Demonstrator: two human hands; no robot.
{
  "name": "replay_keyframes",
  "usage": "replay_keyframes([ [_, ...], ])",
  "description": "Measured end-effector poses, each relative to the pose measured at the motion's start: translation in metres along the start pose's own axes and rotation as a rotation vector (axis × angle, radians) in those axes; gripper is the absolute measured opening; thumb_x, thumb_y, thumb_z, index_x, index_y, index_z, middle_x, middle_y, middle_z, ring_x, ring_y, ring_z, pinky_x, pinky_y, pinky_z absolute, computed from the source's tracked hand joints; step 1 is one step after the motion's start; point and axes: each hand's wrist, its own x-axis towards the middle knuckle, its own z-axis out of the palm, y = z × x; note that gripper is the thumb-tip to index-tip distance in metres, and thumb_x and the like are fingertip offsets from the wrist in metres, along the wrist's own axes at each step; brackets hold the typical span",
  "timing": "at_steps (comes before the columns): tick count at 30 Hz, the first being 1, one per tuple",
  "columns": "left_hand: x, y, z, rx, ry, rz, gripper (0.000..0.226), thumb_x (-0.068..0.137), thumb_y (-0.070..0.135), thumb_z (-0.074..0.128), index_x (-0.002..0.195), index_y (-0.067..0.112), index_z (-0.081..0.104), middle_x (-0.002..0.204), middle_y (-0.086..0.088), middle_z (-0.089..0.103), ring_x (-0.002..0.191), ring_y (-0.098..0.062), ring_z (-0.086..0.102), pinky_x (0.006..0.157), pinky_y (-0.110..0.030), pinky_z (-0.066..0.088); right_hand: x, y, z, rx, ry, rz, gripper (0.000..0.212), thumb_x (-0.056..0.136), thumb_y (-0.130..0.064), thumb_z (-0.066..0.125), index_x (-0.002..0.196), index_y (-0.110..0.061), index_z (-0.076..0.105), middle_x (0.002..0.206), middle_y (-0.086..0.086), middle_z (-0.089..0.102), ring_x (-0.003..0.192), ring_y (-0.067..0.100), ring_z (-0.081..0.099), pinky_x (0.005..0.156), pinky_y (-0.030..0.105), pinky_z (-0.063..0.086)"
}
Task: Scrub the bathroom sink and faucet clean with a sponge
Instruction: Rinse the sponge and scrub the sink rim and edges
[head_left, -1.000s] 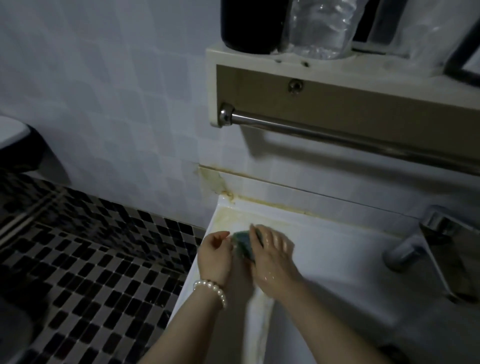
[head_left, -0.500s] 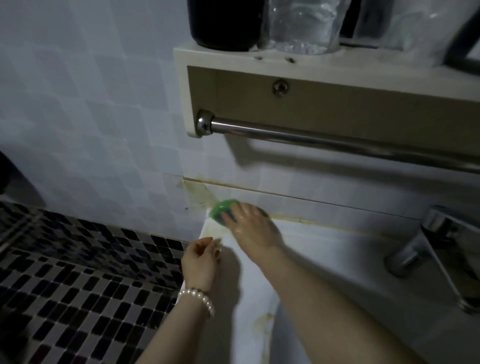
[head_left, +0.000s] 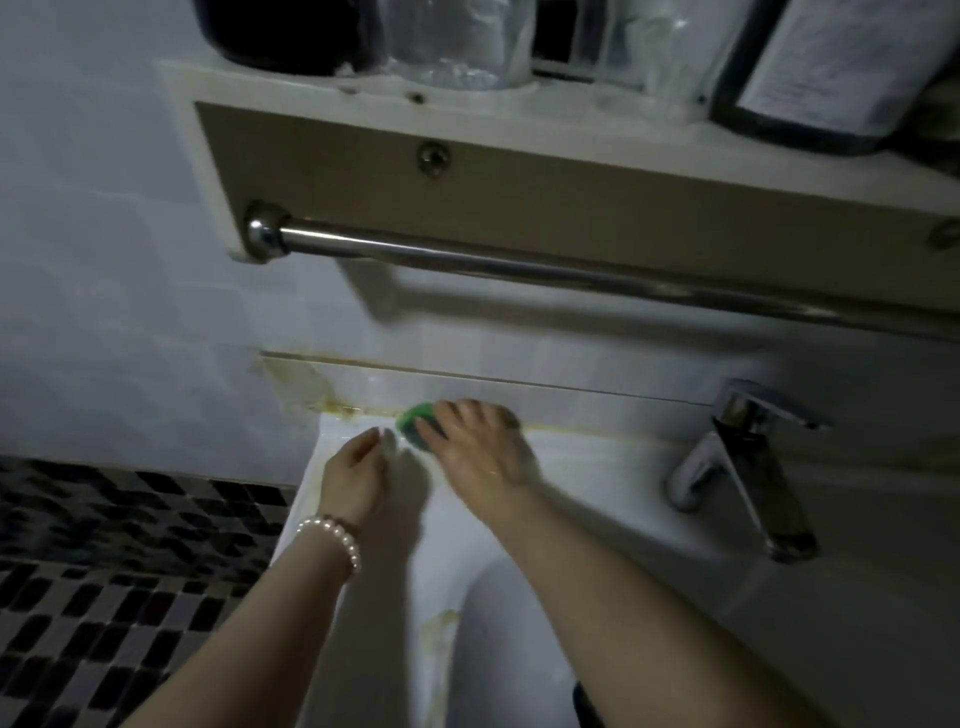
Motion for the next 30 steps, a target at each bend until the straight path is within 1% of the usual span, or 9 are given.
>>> replay_keyframes([
  [3, -0.023, 0.006, 0.043, 0.003, -0.096, -0.002, 0.013, 0.09, 0.007, 0.057, 0.096, 0.005, 0.068, 0.084, -0.007, 0.061, 0.084, -0.017, 0.049, 0.086, -0.038, 0.045, -0.064, 0.058, 0.016, 0.01, -0.071, 0.305, 0.029, 0.076, -0.027, 0.05, 0.095, -0.026, 0.073, 0.088, -0.003, 0.068, 0.074, 0.02, 0.063, 0.066, 0.031, 0.048],
  [7, -0.044, 0.007, 0.079, 0.015, -0.176, -0.032, 0.018, 0.089, 0.007, 0.058, 0.077, 0.018, 0.066, 0.082, -0.002, 0.064, 0.087, -0.02, 0.057, 0.091, -0.037, 0.046, -0.1, 0.093, 0.023, 0.049, -0.147, 0.665, 0.043, 0.09, -0.005, 0.036, 0.13, -0.002, 0.052, 0.123, 0.027, 0.05, 0.111, 0.038, 0.052, 0.087, 0.043, 0.048],
  [10, -0.052, 0.005, 0.084, 0.008, -0.214, -0.049, 0.011, 0.089, 0.007, 0.057, 0.096, 0.006, 0.067, 0.087, -0.006, 0.062, 0.086, -0.023, 0.057, 0.082, -0.036, 0.049, -0.08, 0.07, 0.005, 0.21, -0.101, 0.928, 0.026, 0.07, 0.001, 0.053, 0.087, -0.002, 0.073, 0.084, 0.025, 0.065, 0.071, 0.034, 0.064, 0.056, 0.034, 0.055],
  [16, -0.057, 0.006, 0.084, 0.021, -0.188, -0.046, 0.022, 0.092, 0.0, 0.049, 0.111, 0.002, 0.061, 0.095, -0.012, 0.062, 0.091, -0.027, 0.059, 0.078, -0.032, 0.049, -0.075, 0.043, 0.013, 0.509, -0.326, 0.538, 0.033, 0.089, -0.015, 0.048, 0.118, -0.008, 0.06, 0.119, 0.015, 0.053, 0.117, 0.032, 0.05, 0.098, 0.035, 0.042],
  [18, -0.063, 0.003, 0.092, 0.027, -0.202, -0.05, 0.022, 0.092, 0.0, 0.049, 0.109, 0.004, 0.062, 0.091, -0.009, 0.062, 0.088, -0.025, 0.059, 0.073, -0.028, 0.048, -0.095, 0.06, 0.025, 0.556, -0.227, 0.723, 0.036, 0.096, -0.012, 0.038, 0.13, -0.005, 0.046, 0.124, 0.016, 0.041, 0.127, 0.034, 0.038, 0.101, 0.04, 0.036],
  [21, -0.083, -0.006, 0.116, 0.071, -0.284, -0.055, 0.023, 0.09, -0.002, 0.049, 0.106, 0.001, 0.066, 0.079, -0.003, 0.064, 0.081, -0.022, 0.057, 0.068, -0.027, 0.047, -0.138, 0.073, 0.016, 0.687, -0.122, 1.088, 0.039, 0.076, -0.003, 0.063, 0.115, -0.005, 0.063, 0.114, 0.024, 0.057, 0.1, 0.038, 0.059, 0.075, 0.033, 0.052],
  [24, -0.108, -0.019, 0.148, 0.121, -0.38, -0.068, 0.021, 0.088, -0.003, 0.052, 0.1, 0.0, 0.069, 0.095, -0.02, 0.07, 0.088, -0.028, 0.063, 0.075, -0.03, 0.045, -0.184, 0.08, 0.02, 1.119, 0.077, 1.375, 0.041, 0.091, -0.004, 0.043, 0.131, -0.009, 0.051, 0.131, 0.02, 0.047, 0.113, 0.031, 0.051, 0.078, 0.012, 0.044],
  [27, -0.132, -0.031, 0.177, 0.197, -0.51, -0.108, 0.02, 0.092, 0.008, 0.052, 0.105, 0.004, 0.066, 0.088, -0.015, 0.072, 0.08, -0.019, 0.062, 0.067, -0.026, 0.045, -0.213, 0.088, 0.02, 1.357, 0.159, 1.563, 0.016, 0.092, -0.014, 0.055, 0.084, -0.009, 0.068, 0.091, 0.022, 0.063, 0.074, 0.029, 0.059, 0.066, 0.034, 0.05],
  [30, -0.154, -0.037, 0.196, 0.161, -0.611, -0.205, 0.024, 0.093, 0.022, 0.054, 0.115, 0.012, 0.057, 0.094, -0.003, 0.065, 0.081, -0.011, 0.058, 0.064, -0.018, 0.05, -0.225, 0.084, 0.008, 1.992, 0.175, 1.728, 0.025, 0.09, -0.013, 0.045, 0.077, -0.004, 0.064, 0.067, 0.017, 0.061, 0.041, 0.017, 0.054, 0.034, 0.017, 0.038],
])
